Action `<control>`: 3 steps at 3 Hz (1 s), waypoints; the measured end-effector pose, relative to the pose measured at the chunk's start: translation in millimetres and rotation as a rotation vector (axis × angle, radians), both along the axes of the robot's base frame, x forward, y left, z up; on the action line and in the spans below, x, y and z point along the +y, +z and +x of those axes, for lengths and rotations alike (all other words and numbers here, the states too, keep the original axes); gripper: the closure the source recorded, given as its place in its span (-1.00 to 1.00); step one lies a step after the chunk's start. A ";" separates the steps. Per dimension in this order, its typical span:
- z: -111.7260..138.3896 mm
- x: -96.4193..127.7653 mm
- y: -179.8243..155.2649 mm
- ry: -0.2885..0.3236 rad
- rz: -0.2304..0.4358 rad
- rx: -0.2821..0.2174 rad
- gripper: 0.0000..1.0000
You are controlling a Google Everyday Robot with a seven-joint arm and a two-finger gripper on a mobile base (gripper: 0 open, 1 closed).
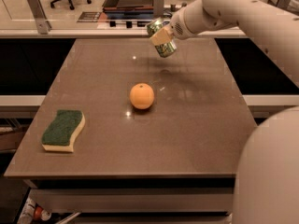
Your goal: Knock green can over
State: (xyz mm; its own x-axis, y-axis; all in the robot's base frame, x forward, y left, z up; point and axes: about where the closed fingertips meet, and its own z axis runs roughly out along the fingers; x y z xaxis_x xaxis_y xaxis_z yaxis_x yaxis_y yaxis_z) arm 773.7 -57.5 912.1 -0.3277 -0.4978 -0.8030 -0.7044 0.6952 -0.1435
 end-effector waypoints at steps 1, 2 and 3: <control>13.8 6.6 -10.1 0.007 -0.083 0.054 1.00; 26.0 14.7 -25.9 0.022 -0.162 0.111 1.00; 34.1 28.6 -44.8 0.053 -0.243 0.167 1.00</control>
Offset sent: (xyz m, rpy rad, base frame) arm 0.0449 0.0184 -0.0379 -0.2661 0.1821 0.0338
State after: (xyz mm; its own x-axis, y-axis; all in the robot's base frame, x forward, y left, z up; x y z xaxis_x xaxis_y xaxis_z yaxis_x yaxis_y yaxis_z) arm 807.8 -28.9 867.3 -0.4134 -0.6887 -0.5957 -0.7666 0.6163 -0.1805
